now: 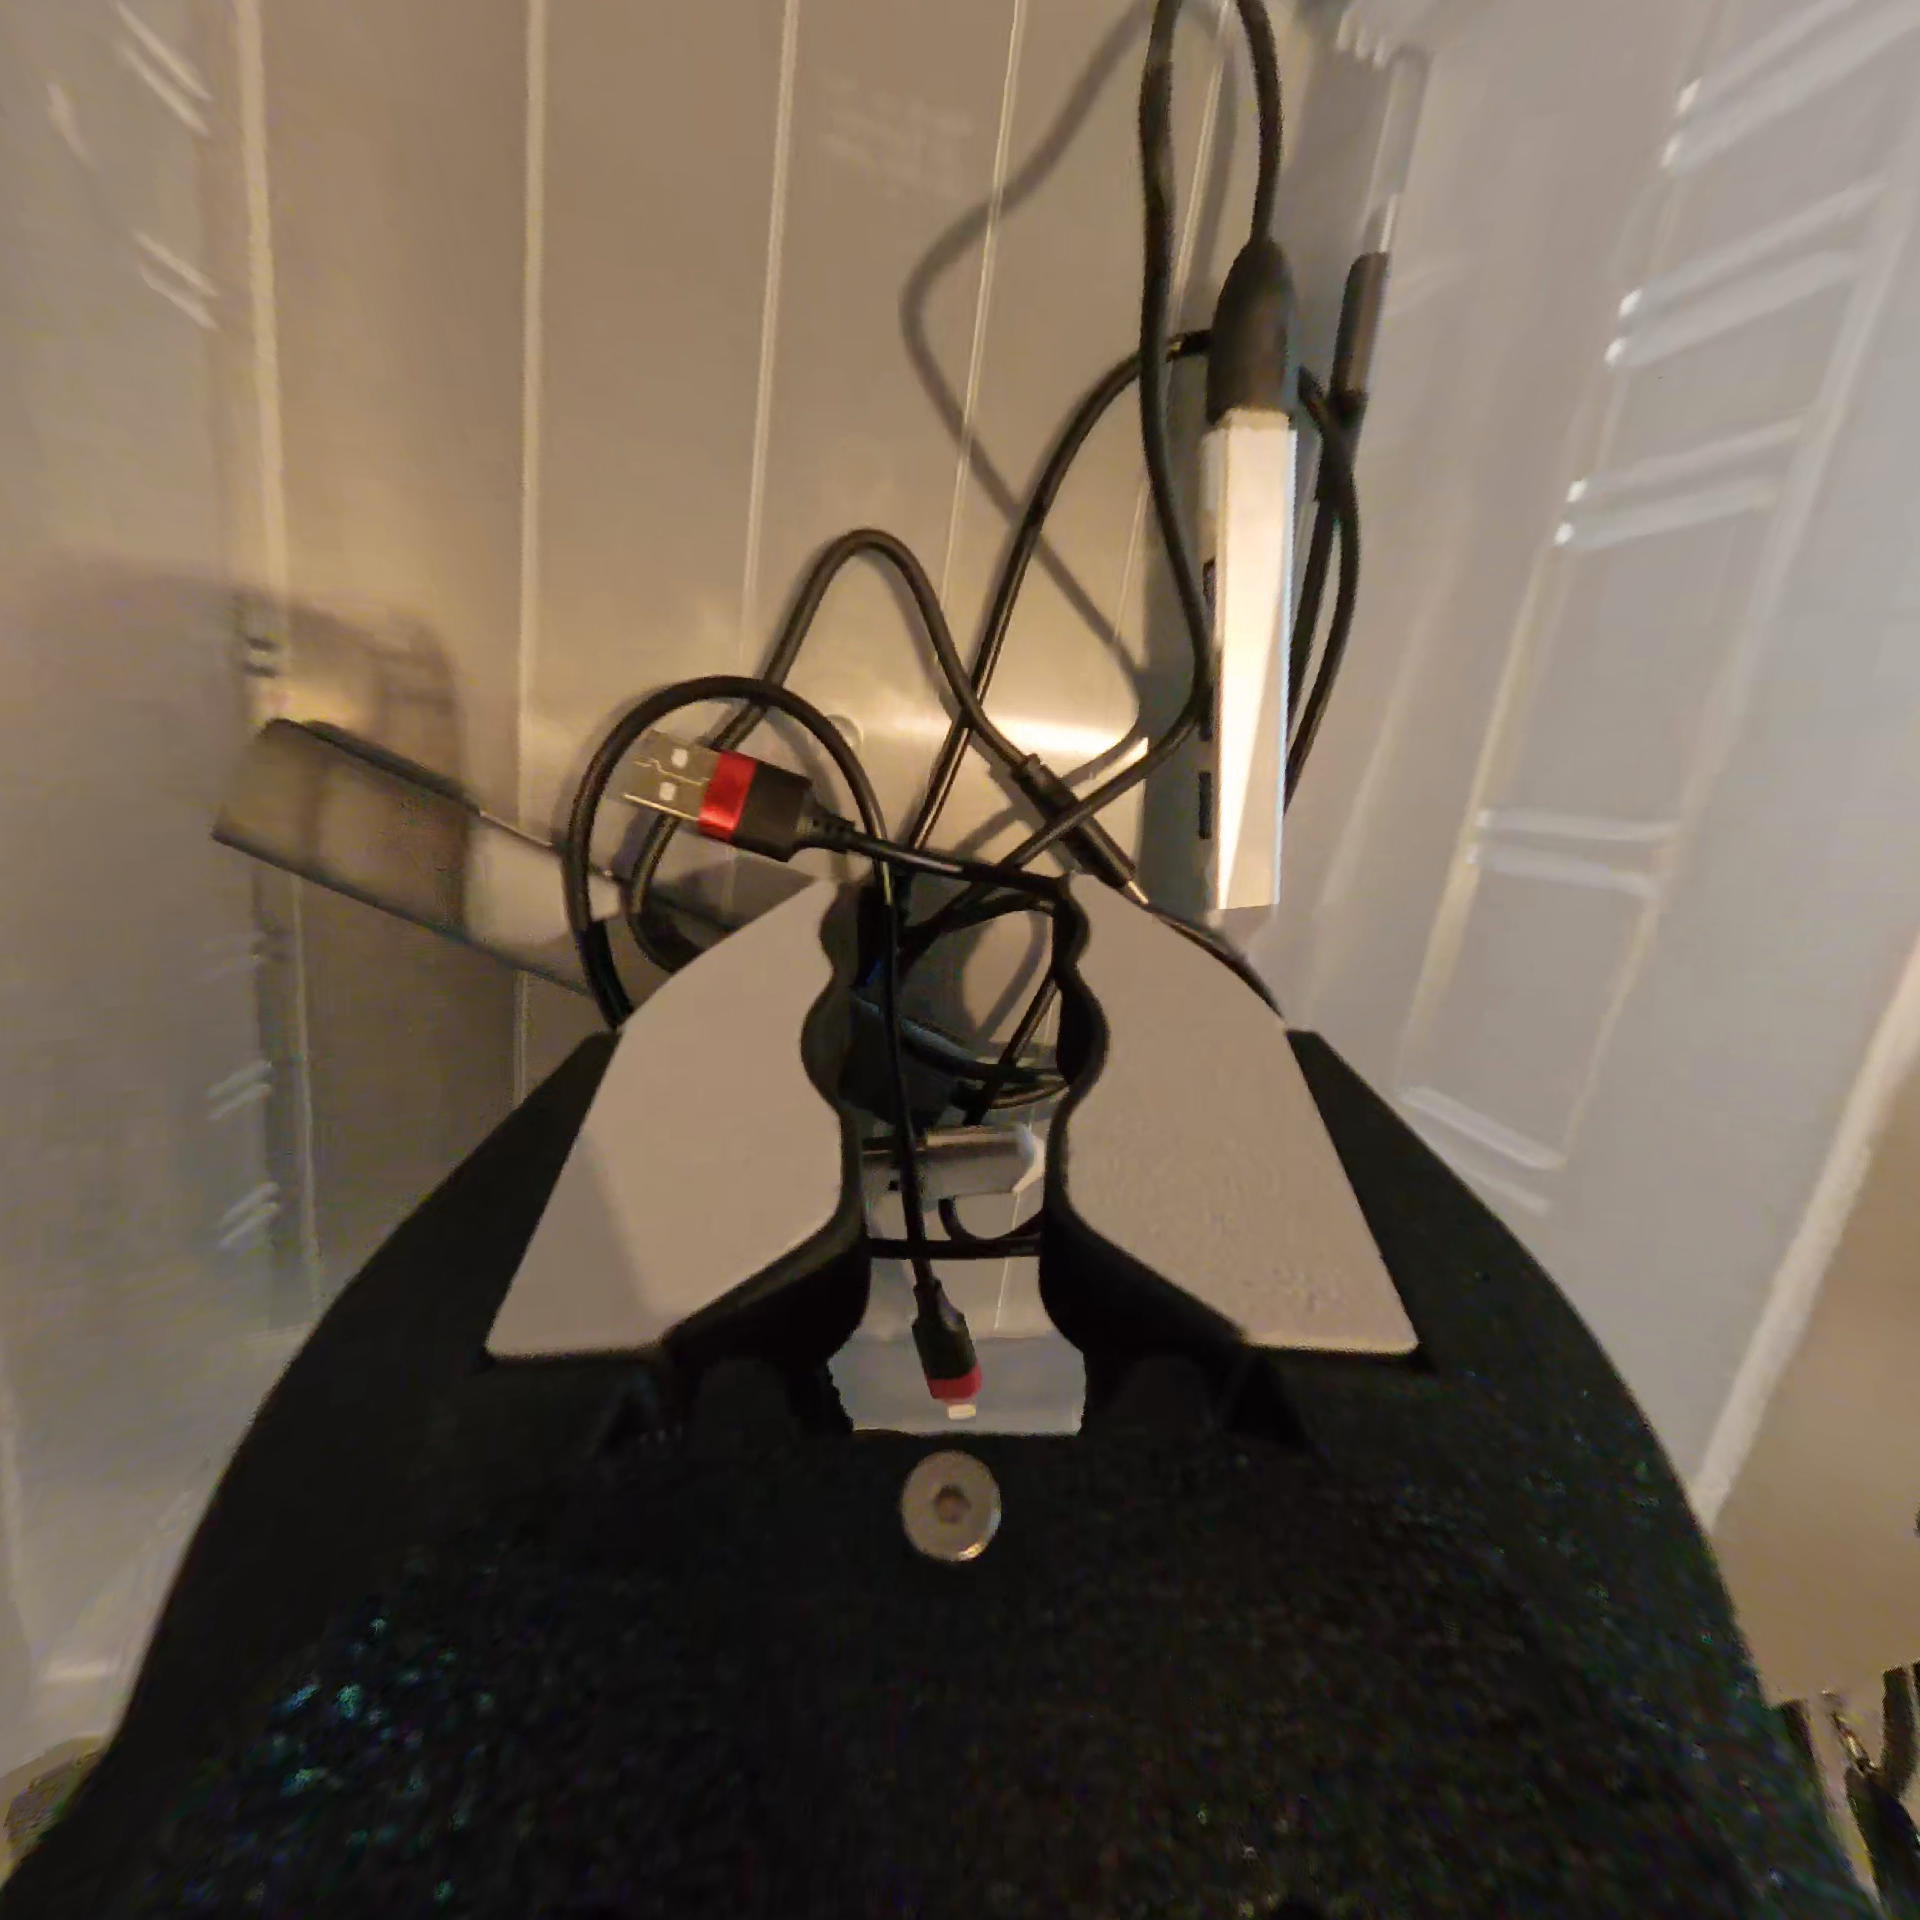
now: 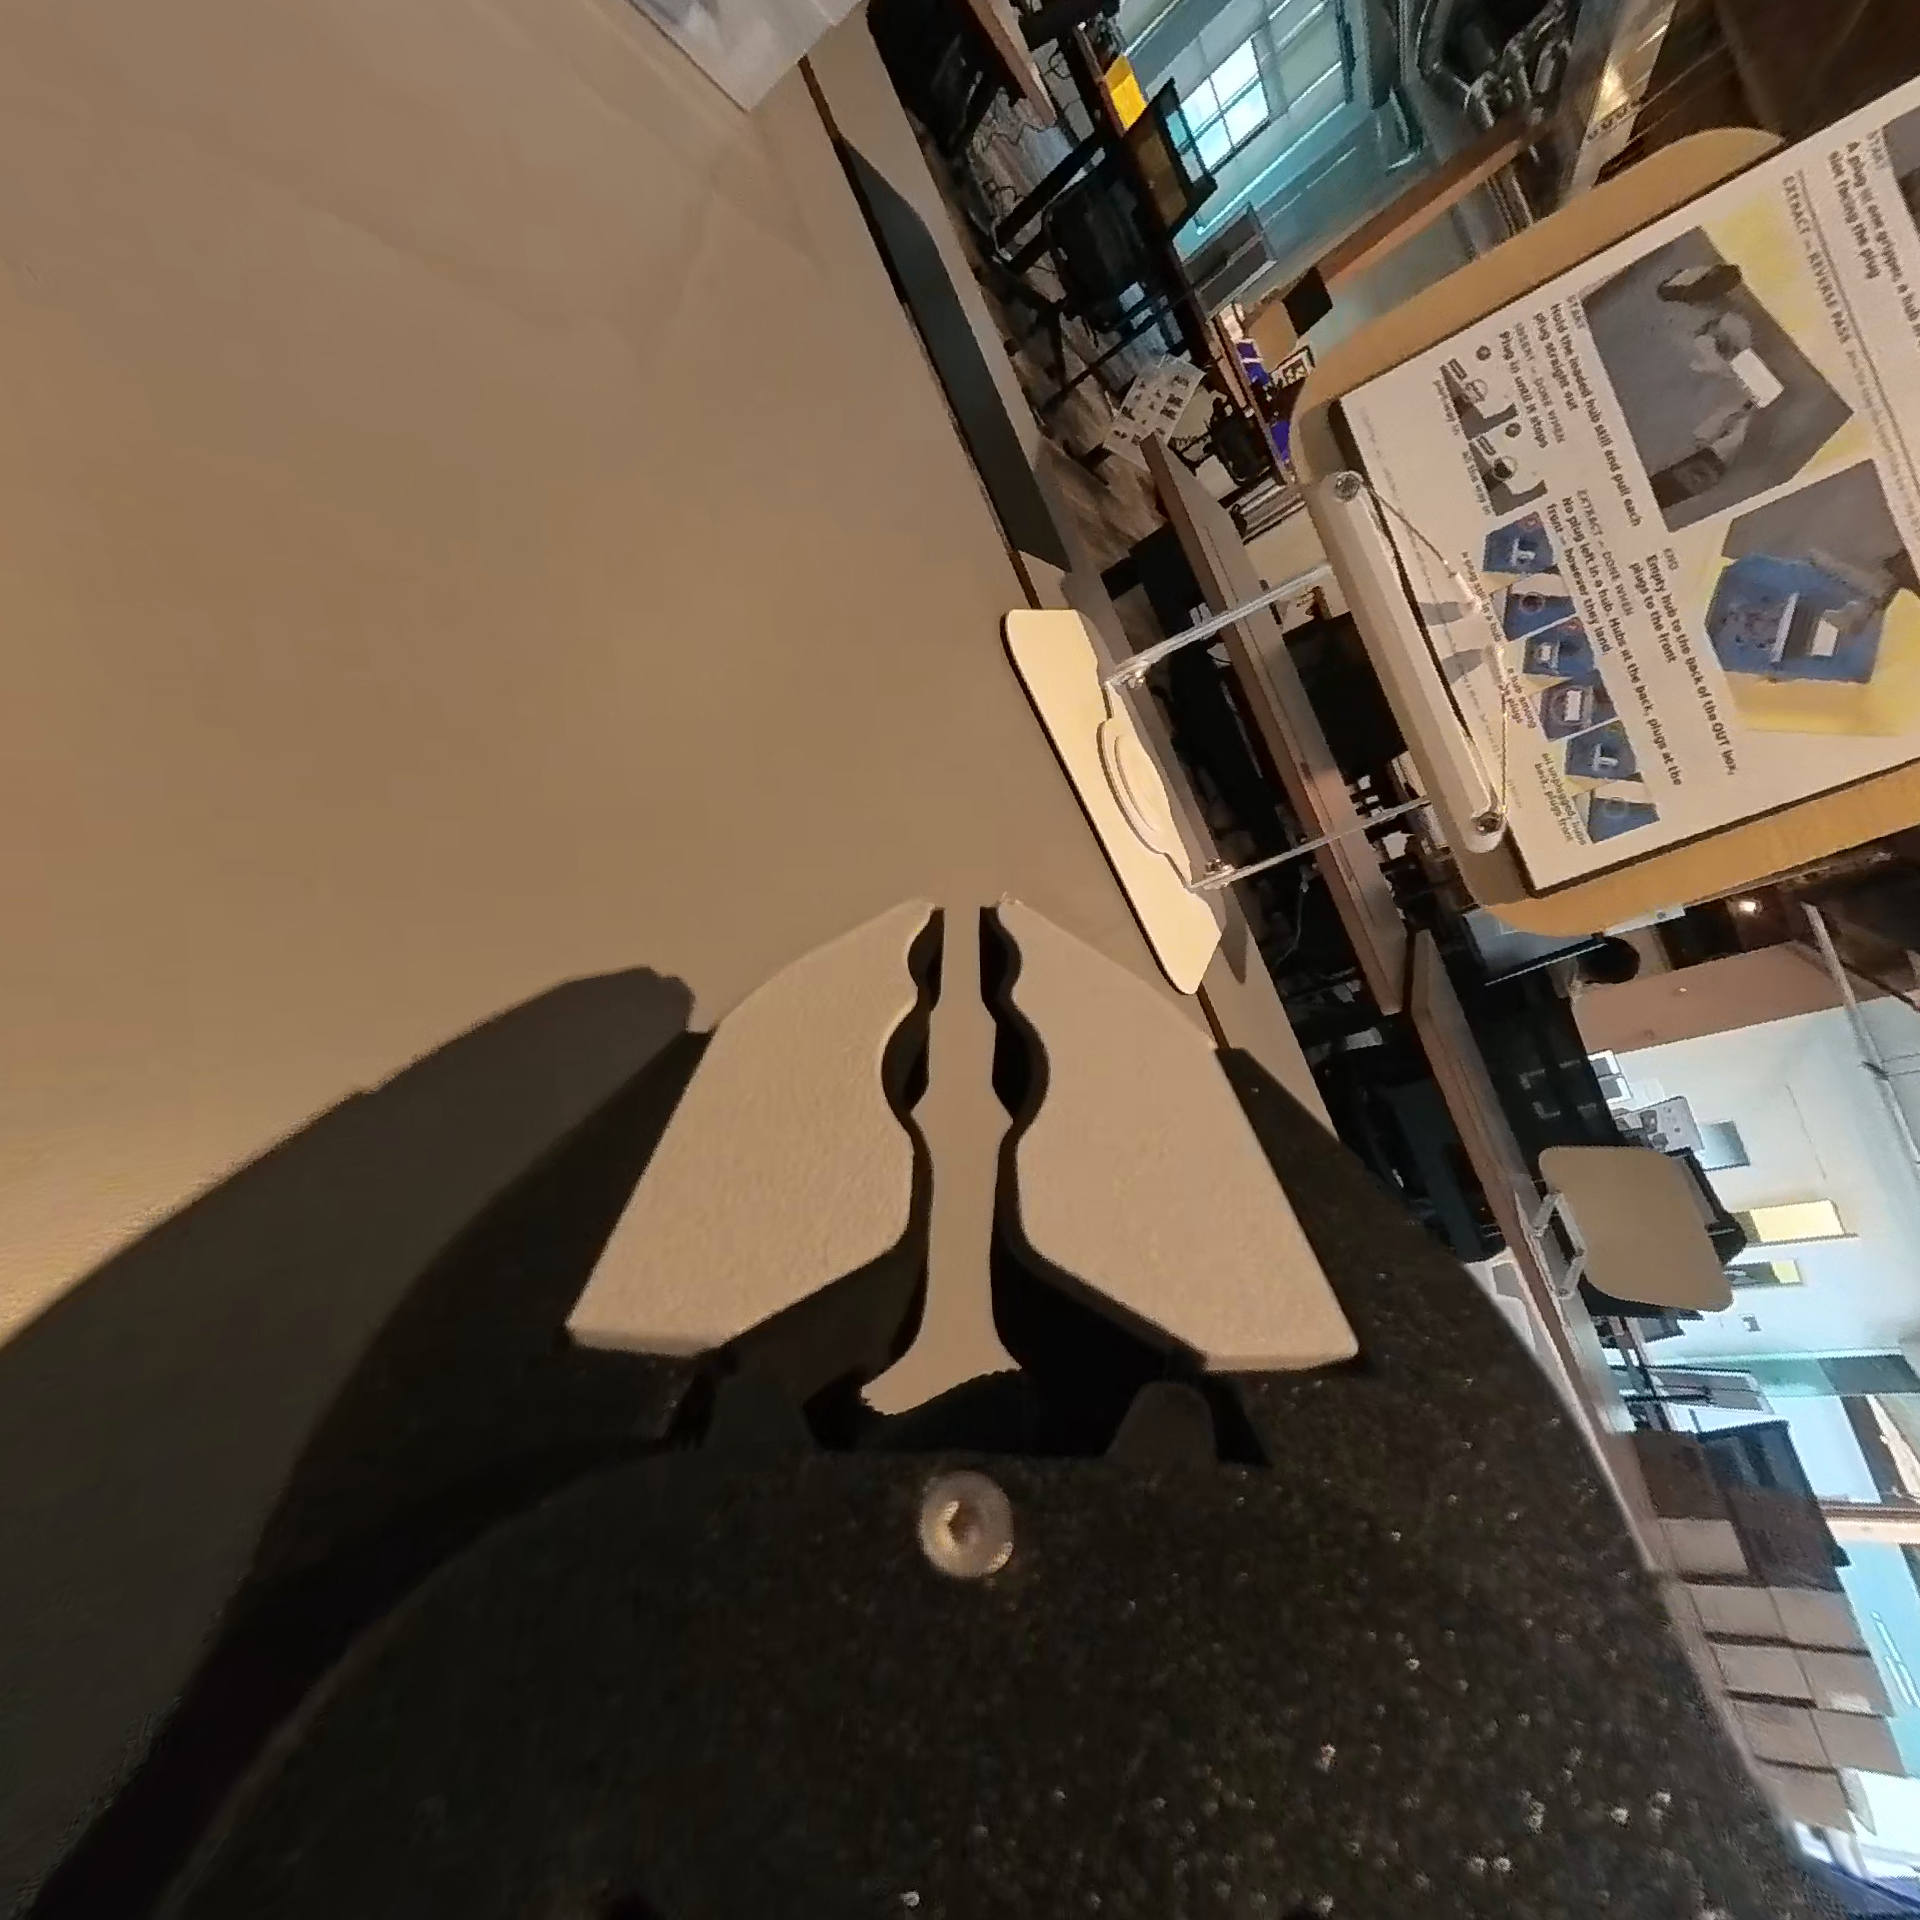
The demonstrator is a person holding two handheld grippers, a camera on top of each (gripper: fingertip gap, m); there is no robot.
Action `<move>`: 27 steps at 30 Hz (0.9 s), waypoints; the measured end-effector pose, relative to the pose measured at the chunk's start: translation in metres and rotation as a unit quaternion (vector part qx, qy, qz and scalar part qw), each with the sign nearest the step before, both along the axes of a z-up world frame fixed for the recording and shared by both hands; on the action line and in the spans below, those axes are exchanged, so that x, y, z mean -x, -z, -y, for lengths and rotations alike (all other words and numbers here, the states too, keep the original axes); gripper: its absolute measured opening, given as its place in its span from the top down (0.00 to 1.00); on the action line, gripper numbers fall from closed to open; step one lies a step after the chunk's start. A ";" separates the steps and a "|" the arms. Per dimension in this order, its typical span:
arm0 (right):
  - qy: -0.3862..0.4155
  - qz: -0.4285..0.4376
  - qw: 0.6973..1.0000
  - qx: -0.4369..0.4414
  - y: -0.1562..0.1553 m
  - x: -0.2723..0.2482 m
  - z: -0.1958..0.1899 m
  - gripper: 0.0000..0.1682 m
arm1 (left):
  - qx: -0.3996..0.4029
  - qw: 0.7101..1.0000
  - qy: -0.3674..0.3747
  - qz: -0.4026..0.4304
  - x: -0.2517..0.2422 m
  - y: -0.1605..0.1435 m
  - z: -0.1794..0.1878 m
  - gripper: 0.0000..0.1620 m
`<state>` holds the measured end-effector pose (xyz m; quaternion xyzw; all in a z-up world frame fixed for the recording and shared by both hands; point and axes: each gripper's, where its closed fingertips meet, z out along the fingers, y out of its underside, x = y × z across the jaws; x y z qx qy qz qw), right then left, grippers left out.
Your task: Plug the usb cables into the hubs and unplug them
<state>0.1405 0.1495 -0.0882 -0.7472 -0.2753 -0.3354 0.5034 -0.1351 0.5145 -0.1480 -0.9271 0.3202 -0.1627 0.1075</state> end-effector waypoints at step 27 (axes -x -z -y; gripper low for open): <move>0.000 0.006 1.000 -0.009 -0.005 0.001 0.004 0.96 | -0.381 0.893 0.047 0.236 -0.013 -0.187 -0.015 0.98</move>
